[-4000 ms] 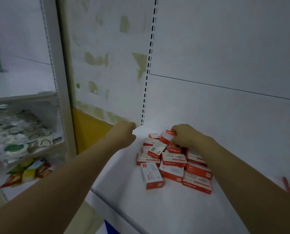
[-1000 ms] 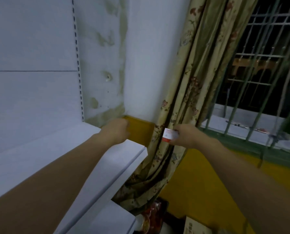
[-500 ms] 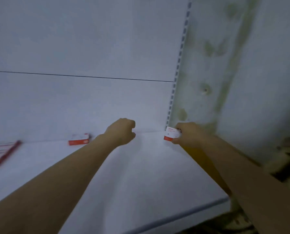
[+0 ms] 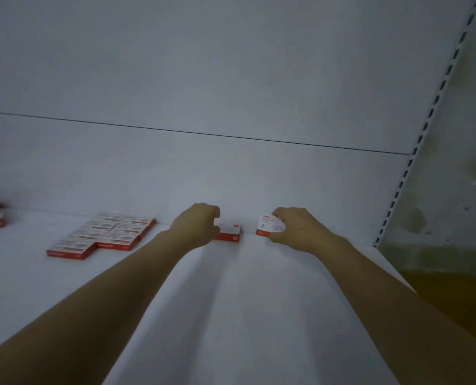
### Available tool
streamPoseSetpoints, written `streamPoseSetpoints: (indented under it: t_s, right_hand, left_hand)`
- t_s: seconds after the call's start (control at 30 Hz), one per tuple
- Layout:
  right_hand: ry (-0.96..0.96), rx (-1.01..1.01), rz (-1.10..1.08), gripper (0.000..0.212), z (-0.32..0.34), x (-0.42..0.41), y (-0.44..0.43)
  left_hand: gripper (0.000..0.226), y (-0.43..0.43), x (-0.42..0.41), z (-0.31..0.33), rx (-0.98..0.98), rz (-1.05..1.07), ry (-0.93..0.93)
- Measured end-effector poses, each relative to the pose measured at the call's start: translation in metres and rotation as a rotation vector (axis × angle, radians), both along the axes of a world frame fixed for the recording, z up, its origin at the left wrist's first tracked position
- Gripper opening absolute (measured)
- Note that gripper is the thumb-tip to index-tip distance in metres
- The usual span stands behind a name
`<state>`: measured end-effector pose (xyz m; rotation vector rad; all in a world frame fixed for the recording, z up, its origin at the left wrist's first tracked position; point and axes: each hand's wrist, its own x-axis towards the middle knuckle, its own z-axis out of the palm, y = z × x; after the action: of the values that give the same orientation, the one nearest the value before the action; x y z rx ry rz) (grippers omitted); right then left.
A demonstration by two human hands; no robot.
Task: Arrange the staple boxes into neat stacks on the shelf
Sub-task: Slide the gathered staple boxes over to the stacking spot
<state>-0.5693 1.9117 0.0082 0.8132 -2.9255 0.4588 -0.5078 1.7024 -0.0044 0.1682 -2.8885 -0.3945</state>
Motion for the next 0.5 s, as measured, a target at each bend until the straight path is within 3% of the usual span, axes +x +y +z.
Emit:
streamPoseSetpoints:
  t_s: [0.3,0.5]
  right_hand:
    - [0.080,-0.179,0.085,0.046,-0.013,0.002,-0.045]
    - [0.102,-0.384,0.107,0.056,-0.032,0.002,-0.056]
  left_hand:
    - [0.065,-0.002,-0.008,-0.015,0.133,-0.116,0.129]
    - [0.053,0.008,-0.015,-0.029,0.316,-0.167,0.340]
